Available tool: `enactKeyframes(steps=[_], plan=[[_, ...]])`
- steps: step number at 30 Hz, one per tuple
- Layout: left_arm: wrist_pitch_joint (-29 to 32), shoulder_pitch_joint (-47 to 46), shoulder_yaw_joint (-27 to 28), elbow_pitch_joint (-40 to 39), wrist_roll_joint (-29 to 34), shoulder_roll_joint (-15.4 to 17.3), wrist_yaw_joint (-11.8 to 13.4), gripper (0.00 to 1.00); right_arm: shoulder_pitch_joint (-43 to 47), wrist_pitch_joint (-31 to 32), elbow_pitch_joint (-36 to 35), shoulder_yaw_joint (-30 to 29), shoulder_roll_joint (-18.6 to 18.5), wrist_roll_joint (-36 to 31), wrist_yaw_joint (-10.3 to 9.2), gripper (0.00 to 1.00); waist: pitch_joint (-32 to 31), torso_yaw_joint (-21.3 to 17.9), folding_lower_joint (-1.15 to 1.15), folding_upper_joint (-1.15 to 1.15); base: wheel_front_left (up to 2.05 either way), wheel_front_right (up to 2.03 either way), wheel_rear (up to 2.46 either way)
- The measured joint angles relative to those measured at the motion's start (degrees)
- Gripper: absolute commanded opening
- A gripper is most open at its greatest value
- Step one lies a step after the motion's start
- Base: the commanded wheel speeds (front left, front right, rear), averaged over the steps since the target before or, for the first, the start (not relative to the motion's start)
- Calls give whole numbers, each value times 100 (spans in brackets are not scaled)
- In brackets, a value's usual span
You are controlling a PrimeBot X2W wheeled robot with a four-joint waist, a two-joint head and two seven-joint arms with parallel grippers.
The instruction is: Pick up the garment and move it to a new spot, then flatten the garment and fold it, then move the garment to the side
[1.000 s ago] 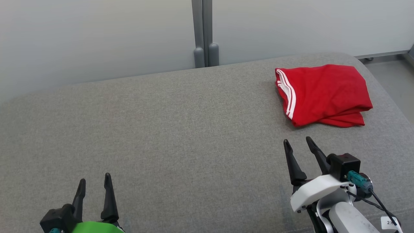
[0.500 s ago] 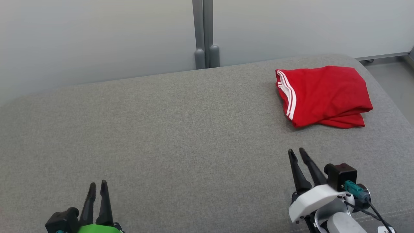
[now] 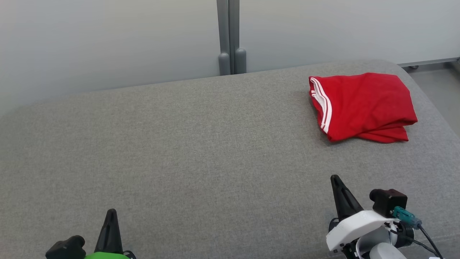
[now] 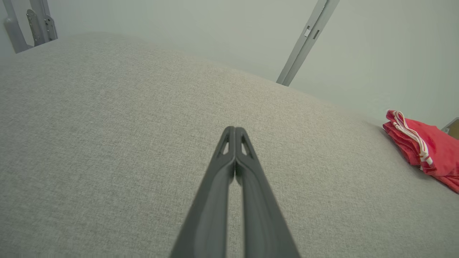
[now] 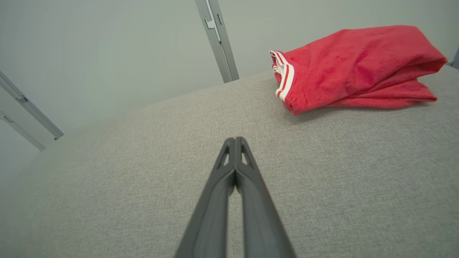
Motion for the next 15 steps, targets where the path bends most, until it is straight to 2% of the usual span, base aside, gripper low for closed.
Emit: enactKeyframes(steps=[15], plan=[[283,-26,177,87,-989,-1,-198,0,-8,283,-53,-411,98,1143,155,0,45,74,0,0,0,0,0]])
